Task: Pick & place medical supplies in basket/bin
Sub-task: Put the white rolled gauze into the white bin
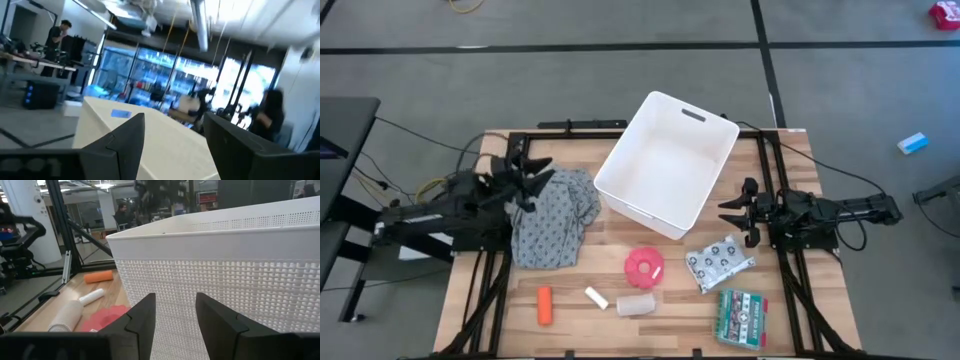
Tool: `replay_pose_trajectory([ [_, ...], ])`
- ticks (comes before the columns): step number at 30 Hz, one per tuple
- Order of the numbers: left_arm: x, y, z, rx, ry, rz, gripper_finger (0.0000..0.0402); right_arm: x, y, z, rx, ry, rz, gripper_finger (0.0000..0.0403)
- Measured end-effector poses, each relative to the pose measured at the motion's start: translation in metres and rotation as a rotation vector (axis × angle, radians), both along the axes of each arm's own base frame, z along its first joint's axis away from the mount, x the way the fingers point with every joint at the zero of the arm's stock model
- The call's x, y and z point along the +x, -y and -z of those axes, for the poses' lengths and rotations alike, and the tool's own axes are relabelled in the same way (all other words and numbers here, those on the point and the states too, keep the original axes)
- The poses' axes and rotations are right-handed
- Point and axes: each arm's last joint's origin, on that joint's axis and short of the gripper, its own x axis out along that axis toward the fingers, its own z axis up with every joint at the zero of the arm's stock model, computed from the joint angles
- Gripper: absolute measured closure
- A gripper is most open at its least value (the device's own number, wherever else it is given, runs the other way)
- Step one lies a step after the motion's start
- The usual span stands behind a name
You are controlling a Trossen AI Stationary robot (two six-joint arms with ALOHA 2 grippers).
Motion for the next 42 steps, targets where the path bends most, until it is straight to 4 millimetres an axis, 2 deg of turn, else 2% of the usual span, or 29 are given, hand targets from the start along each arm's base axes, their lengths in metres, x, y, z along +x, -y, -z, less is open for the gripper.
replay_pose_trajectory([
  [3, 0.013, 0.0, -0.035, 0.02, -0.177, 0.009, 0.0209, 0.0, 0.0, 0.0, 0.0, 0.001, 0.0, 0.027],
  [5, 0.025, 0.0, -0.051, -0.015, -0.341, 0.011, 0.0209, 0.0, 0.0, 0.0, 0.0, 0.002, 0.0, 0.027],
  [8, 0.045, 0.0, -0.061, -0.206, -0.601, -0.019, 0.0214, 0.0, 0.0, 0.0, 0.0, 0.005, 0.0, 0.0268],
  [10, 0.059, 0.005, -0.058, -0.347, -0.783, -0.007, 0.0221, 0.0, 0.0, -0.001, 0.001, 0.005, 0.0, 0.0269],
  [12, 0.076, 0.015, -0.05, -0.479, -0.944, 0.035, 0.0231, 0.0, 0.0, -0.001, 0.001, 0.006, 0.0, 0.027],
  [14, 0.092, 0.03, -0.038, -0.529, -1.091, 0.088, 0.0243, 0.0, 0.0, -0.001, 0.001, 0.007, 0.001, 0.027],
  [18, 0.128, 0.074, -0.004, -0.39, -1.331, 0.296, 0.0266, 0.0, 0.0, -0.001, 0.0, 0.007, 0.001, 0.0268],
  [22, 0.157, 0.121, 0.032, -0.223, -1.414, 0.441, 0.0275, 0.0, 0.0, -0.001, -0.05, 0.006, 0.001, 0.0269],
  [26, 0.174, 0.151, 0.066, -0.118, -1.472, 0.491, 0.0275, 0.0, 0.0, -0.001, -0.15, 0.003, -0.001, 0.0268],
  [30, 0.184, 0.165, 0.095, -0.092, -1.524, 0.496, 0.0275, 0.0, 0.0, -0.001, -0.183, 0.002, -0.001, 0.027],
  [33, 0.187, 0.171, 0.108, -0.083, -1.556, 0.539, 0.0275, 0.0, 0.0, -0.001, -0.184, 0.002, -0.001, 0.027],
  [42, 0.186, 0.166, 0.112, 0.121, -1.612, 0.579, 0.0276, 0.0, 0.0, -0.001, -0.183, 0.005, -0.001, 0.027],
])
